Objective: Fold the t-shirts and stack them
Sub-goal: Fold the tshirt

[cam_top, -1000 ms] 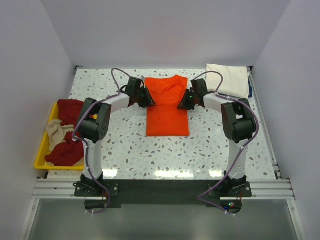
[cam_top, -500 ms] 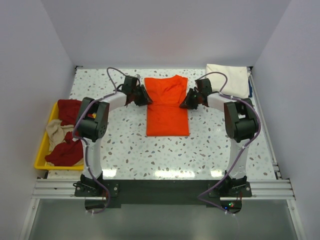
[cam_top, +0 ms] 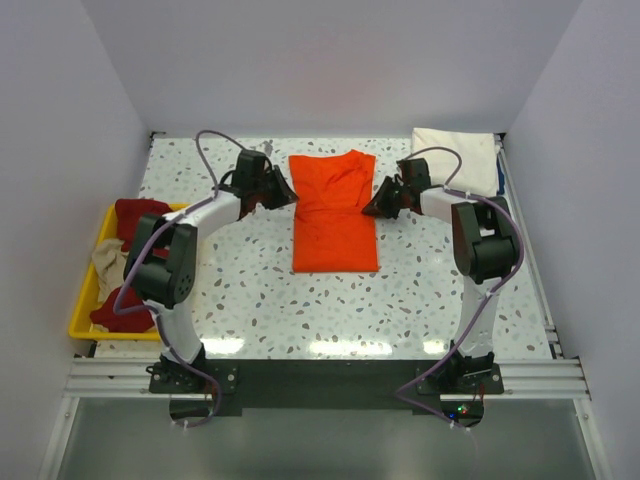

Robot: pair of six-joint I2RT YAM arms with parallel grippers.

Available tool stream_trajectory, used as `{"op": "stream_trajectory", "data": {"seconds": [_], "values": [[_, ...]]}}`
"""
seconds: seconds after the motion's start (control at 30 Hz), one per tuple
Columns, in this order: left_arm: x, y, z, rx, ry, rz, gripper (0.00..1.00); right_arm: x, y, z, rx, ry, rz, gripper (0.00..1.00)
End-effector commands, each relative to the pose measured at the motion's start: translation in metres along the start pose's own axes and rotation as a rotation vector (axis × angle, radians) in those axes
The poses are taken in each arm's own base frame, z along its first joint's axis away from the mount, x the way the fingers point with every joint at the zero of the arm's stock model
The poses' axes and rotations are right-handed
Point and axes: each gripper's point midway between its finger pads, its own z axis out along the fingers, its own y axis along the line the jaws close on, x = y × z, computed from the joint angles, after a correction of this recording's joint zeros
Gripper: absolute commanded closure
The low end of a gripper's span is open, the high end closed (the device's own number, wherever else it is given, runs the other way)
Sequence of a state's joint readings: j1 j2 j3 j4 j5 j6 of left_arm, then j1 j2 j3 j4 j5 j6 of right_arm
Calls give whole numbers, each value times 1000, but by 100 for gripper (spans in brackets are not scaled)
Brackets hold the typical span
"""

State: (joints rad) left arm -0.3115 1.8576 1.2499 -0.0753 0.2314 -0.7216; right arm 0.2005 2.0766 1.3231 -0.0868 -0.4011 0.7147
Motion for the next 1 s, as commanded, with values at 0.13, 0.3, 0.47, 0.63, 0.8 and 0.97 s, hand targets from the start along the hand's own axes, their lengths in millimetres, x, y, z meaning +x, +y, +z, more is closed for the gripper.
{"op": "stream_trajectory", "data": {"seconds": [0.13, 0.3, 0.47, 0.63, 0.8, 0.97], "values": [[15, -4, 21, 50, 16, 5, 83, -5, 3, 3, -37, -10, 10, 85], [18, 0, 36, 58, 34, 2, 84, -5, -3, 5, -32, -5, 17, 85], [24, 14, 58, 17, 64, -3, 85, -5, -7, 7, -32, 1, 23, 85], [13, 18, 72, -15, 43, 2, 85, -4, -13, 6, -24, 3, 25, 85], [11, 27, 69, -62, 40, -9, 82, -5, -20, 5, -21, 7, 36, 85], [13, 32, 71, -77, 50, -4, 82, -10, -24, 2, -26, 1, 51, 85]]}}
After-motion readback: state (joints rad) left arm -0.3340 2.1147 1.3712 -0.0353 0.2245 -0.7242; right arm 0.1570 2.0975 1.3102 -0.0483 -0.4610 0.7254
